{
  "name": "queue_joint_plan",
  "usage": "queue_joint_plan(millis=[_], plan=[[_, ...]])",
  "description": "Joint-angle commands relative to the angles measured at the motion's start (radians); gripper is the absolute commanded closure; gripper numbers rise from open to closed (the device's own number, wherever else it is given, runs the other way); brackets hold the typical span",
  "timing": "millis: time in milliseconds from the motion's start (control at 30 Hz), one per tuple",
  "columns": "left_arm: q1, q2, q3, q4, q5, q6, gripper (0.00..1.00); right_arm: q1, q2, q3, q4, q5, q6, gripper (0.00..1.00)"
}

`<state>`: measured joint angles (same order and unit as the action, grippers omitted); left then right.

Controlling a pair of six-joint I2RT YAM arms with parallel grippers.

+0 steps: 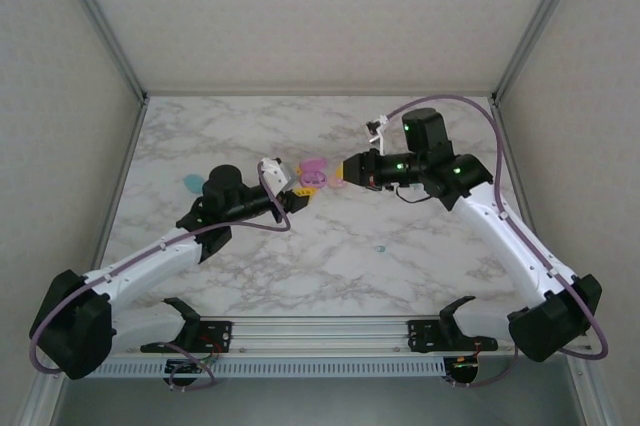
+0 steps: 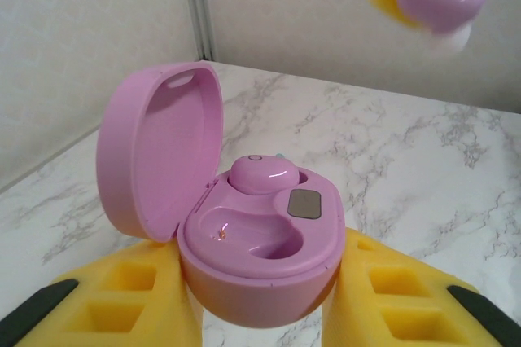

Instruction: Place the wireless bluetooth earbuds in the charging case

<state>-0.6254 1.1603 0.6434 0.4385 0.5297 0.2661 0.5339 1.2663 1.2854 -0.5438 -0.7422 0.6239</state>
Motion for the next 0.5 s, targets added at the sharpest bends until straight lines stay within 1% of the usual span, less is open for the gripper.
queue_joint_plan(millis=[0,133,300,467], plan=[[-0.013,0.009,0.042,0.061,0.035,0.021,0.69,0.025,0.035,0.058,0.084,-0.094,0.039,0.81],[-0.017,0.019,0.056,0.056,0.041,0.022,0.69,0.043,0.070,0.063,0.124,-0.080,0.065,0.81],[-0.023,0.021,0.065,0.053,0.038,0.020,0.69,0.066,0.111,0.069,0.134,-0.039,0.077,0.81],[-0.031,0.019,0.072,0.045,0.033,0.021,0.69,0.077,0.125,0.056,0.180,-0.022,0.110,0.81]])
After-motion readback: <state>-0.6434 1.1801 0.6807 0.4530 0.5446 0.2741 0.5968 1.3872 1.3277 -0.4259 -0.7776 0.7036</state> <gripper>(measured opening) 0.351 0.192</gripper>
